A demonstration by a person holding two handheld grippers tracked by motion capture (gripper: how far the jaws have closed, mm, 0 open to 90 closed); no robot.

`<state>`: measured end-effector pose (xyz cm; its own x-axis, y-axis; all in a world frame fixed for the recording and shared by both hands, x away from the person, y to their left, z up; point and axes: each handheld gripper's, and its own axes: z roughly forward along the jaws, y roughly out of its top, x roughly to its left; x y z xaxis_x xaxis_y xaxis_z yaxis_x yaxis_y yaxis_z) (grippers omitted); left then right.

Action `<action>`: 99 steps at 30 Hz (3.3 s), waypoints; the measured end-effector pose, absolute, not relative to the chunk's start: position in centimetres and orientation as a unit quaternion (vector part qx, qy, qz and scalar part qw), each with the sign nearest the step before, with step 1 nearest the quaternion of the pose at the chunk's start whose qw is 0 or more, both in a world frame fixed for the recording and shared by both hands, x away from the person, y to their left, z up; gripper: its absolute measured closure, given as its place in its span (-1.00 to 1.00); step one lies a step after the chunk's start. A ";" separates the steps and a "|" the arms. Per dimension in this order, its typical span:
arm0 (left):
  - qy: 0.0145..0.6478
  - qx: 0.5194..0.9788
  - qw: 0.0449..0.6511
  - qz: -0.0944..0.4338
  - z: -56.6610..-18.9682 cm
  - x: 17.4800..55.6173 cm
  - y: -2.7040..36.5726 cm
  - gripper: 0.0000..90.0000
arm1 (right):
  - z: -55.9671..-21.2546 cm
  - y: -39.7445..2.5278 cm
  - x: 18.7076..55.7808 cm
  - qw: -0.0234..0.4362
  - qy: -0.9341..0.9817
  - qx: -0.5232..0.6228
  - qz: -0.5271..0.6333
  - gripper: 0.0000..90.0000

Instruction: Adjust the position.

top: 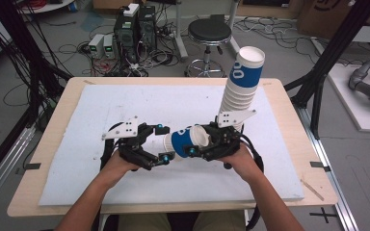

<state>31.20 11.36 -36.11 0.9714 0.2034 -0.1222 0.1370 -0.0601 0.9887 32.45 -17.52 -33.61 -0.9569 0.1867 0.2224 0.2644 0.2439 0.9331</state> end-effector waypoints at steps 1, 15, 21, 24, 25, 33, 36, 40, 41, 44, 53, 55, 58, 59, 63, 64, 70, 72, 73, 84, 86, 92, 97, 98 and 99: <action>0.116 0.729 0.674 0.024 -36.2 31.2 11.2 -0.70 | -33.6 -17.4 32.4 0.034 -0.787 -0.142 -0.600 -0.37; 0.110 0.744 0.659 -0.001 -36.5 31.4 10.6 -0.59 | -33.8 -17.0 32.4 0.059 -0.779 -0.135 -0.610 -0.37; 0.102 0.752 0.652 -0.008 -36.3 31.3 10.8 -0.49 | -33.8 -17.0 32.4 0.069 -0.780 -0.132 -0.607 -0.36; 0.097 0.749 0.656 -0.014 -36.0 31.3 11.1 -0.47 | -33.8 -17.0 32.4 0.075 -0.777 -0.132 -0.610 -0.38; 0.100 0.746 0.658 -0.016 -35.9 31.3 11.2 -0.46 | -33.7 -17.0 32.4 0.074 -0.776 -0.131 -0.613 -0.40; 0.109 0.755 0.646 -0.014 -35.4 31.5 12.3 -0.46 | -32.3 -16.7 32.4 0.056 -0.803 -0.124 -0.580 -0.58; 0.110 0.765 0.635 -0.013 -35.0 31.4 12.5 -0.46 | -31.9 -16.6 32.3 0.052 -0.814 -0.122 -0.565 -0.58; 0.108 0.772 0.627 -0.018 -34.8 31.3 12.8 -0.46 | -31.3 -16.2 32.6 0.040 -0.827 -0.111 -0.549 -0.58; 0.106 0.776 0.621 -0.018 -34.7 31.3 12.8 -0.46 | -31.1 -16.2 32.6 0.037 -0.834 -0.112 -0.539 -0.58; 0.103 0.785 0.610 -0.019 -34.6 31.3 12.7 -0.46 | -30.5 -16.0 32.6 0.031 -0.845 -0.098 -0.526 -0.58; 0.093 0.823 0.560 -0.007 -33.9 31.3 12.3 -0.46 | -29.6 -15.1 32.6 0.016 -0.879 -0.053 -0.473 -0.58; 0.088 0.831 0.549 -0.005 -33.8 31.3 12.1 -0.46 | -29.6 -14.8 32.6 0.008 -0.887 -0.045 -0.460 -0.58; 0.085 0.841 0.534 -0.002 -33.6 31.2 11.9 -0.46 | -29.9 -14.2 32.7 0.006 -0.900 -0.034 -0.434 -0.58; 0.083 0.844 0.530 -0.001 -33.6 31.3 11.9 -0.46 | -30.0 -14.1 32.6 0.005 -0.907 -0.031 -0.421 -0.58; 0.083 0.851 0.519 -0.006 -33.5 31.4 11.8 -0.46 | -30.4 -13.6 32.5 0.011 -0.918 -0.020 -0.397 -0.58; 0.085 0.851 0.519 -0.007 -33.5 31.4 11.7 -0.46 | -30.5 -13.6 32.5 0.012 -0.919 -0.017 -0.394 -0.58; 0.077 0.857 0.510 -0.015 -33.4 31.4 11.5 -0.46 | -30.6 -13.4 32.6 0.015 -0.924 -0.009 -0.383 -0.47; 0.072 0.858 0.509 -0.018 -33.2 31.3 11.3 -0.46 | -30.7 -13.4 32.6 0.020 -0.925 -0.007 -0.380 -0.38; 0.070 0.859 0.507 -0.016 -33.2 31.3 11.2 -0.46 | -30.7 -13.4 32.6 0.021 -0.925 -0.005 -0.378 -0.36; 0.093 0.833 0.546 -0.019 -33.7 31.2 11.7 -0.67 | -31.0 -14.0 32.4 0.017 -0.917 -0.015 -0.397 -0.36; 0.097 0.822 0.561 -0.012 -33.8 31.2 12.0 -0.68 | -31.1 -14.4 32.5 0.009 -0.911 -0.016 -0.412 -0.36; 0.117 0.779 0.616 0.001 -34.7 31.1 13.2 -0.67 | -32.2 -15.8 32.3 0.008 -0.885 -0.039 -0.463 -0.36; 0.133 0.748 0.650 0.000 -35.7 31.0 13.6 -0.68 | -33.2 -16.6 32.1 0.001 -0.861 -0.061 -0.504 -0.37; 0.132 0.748 0.651 -0.001 -35.8 31.0 13.5 -0.68 | -33.4 -16.6 32.1 0.000 -0.856 -0.061 -0.513 -0.37; 0.133 0.747 0.651 -0.001 -36.0 31.0 13.5 -0.68 | -33.5 -16.7 32.0 0.006 -0.851 -0.067 -0.520 -0.37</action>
<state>31.03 13.51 -35.97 0.9645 0.1973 -0.1756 0.2011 -0.1174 0.9725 31.95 -16.69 -33.52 -0.9909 0.1080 0.0800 0.1205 0.4499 0.8849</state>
